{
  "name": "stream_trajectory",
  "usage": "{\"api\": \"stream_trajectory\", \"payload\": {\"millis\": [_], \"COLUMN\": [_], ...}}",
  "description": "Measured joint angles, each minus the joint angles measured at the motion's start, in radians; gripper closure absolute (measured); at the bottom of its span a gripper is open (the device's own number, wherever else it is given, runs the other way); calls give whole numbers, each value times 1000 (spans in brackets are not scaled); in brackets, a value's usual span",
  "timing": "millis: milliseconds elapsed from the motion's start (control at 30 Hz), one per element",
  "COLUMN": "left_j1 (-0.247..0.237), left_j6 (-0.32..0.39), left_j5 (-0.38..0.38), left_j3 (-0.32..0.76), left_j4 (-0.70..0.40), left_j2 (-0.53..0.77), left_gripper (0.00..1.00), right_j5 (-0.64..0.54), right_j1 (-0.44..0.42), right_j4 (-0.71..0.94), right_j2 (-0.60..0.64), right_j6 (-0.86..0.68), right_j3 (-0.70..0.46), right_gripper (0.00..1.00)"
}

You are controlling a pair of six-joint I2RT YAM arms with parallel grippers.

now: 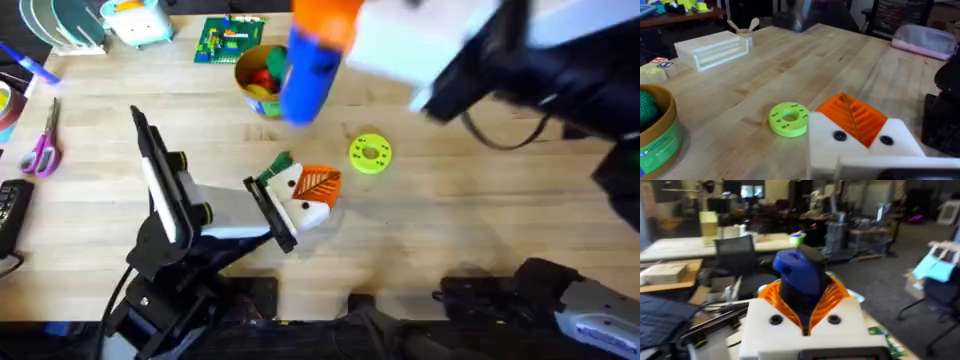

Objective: Pick up the gripper from the table and insert it into the empty holder that is missing its gripper. Then pick up a screw, insert it into the mounting hole, and use the screwdriver to tighten it. Finally, clean up the table by picking up the vegetable and placing it into the bucket.

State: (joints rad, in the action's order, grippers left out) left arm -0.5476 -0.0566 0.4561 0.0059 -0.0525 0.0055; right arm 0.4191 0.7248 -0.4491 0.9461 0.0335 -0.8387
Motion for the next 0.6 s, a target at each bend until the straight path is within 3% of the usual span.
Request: {"api": "stream_trajectory", "payload": {"millis": [133,300,433,600], "left_j1": [0,0,0,0], "left_j6": [0,0,0,0], "left_j5": [0,0,0,0], "left_j3": [0,0,0,0], "left_j4": [0,0,0,0], "left_j2": [0,0,0,0], "left_gripper": [985,985,985,985], "right_j5": [-44,-95,-266,-475], "right_j1": [-120,-250,-325,-373], "right_j4": [-5,187,324,337], "right_j2": [-23,48,168,324], "right_j6": [-154,-433,-702,-974], "right_j3": [-1,-1,0,0], "right_gripper": [977,977,977,977]}}
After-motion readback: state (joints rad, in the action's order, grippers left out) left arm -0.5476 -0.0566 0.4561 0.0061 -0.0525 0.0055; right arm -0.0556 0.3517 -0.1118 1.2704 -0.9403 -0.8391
